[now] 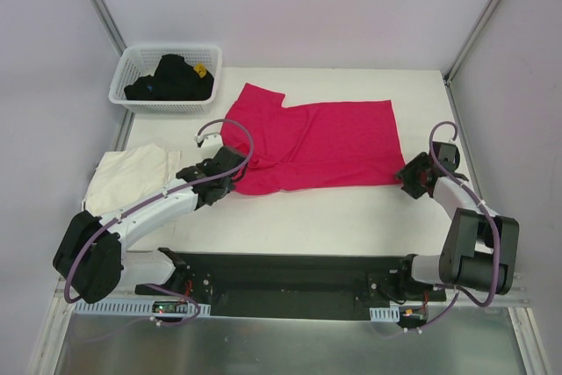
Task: Fold and stack the t-shirts
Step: Fold the flattened tshirt in 1/3 of the way
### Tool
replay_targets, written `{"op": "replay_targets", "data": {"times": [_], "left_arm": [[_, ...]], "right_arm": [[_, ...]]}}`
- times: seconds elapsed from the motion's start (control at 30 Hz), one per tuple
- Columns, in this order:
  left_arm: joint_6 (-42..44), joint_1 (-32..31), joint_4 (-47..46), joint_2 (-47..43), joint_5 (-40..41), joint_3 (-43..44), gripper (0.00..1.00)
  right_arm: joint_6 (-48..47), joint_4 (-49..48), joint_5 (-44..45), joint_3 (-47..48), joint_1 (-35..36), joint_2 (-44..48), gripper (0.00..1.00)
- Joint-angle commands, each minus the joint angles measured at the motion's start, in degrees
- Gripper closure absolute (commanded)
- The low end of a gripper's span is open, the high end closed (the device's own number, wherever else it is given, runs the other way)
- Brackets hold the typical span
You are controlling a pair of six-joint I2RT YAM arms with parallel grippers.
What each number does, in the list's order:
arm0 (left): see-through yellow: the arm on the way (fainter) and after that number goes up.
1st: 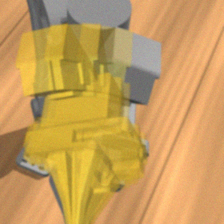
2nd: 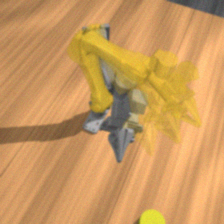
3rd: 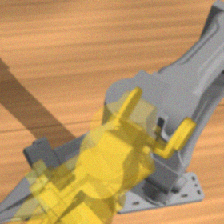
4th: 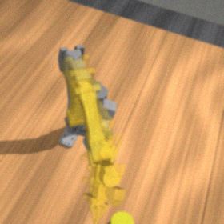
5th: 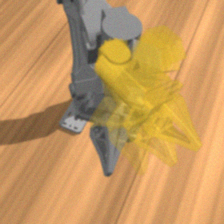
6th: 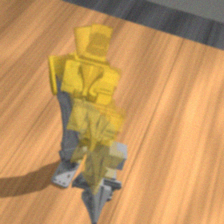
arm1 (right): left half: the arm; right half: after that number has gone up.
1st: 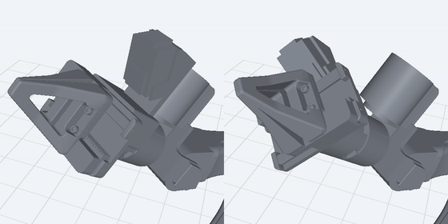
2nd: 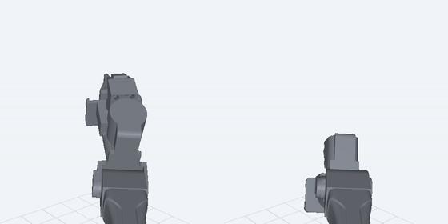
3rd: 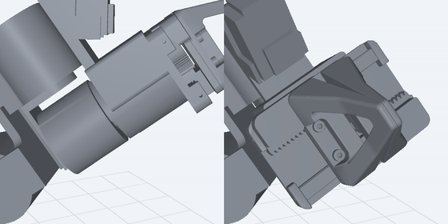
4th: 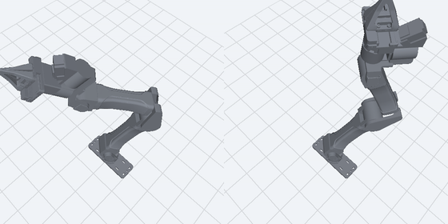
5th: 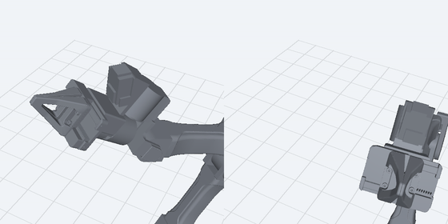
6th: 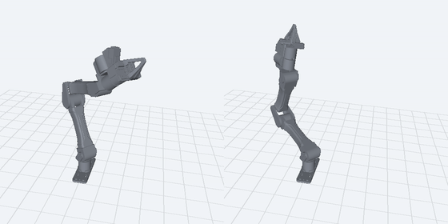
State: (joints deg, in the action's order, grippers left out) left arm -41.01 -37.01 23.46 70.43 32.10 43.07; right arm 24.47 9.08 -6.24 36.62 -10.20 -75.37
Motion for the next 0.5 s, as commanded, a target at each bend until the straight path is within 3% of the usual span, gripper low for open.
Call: {"op": "replay_targets", "data": {"times": [0.0, 0.47], "left_arm": [[0.9, 0.6, 1.8, -1.4, 2.3, 1.5, 1.0], [1.4, 0.6, 1.8, -1.2, 2.4, 1.7, 1.0]], "right_arm": [[-0.6, -2.5, 1.8, -1.0, -1.3, -2.1, 0.51], [0.1, -7.7, 3.2, -1.1, -2.5, -6.9, 0.54]]}}
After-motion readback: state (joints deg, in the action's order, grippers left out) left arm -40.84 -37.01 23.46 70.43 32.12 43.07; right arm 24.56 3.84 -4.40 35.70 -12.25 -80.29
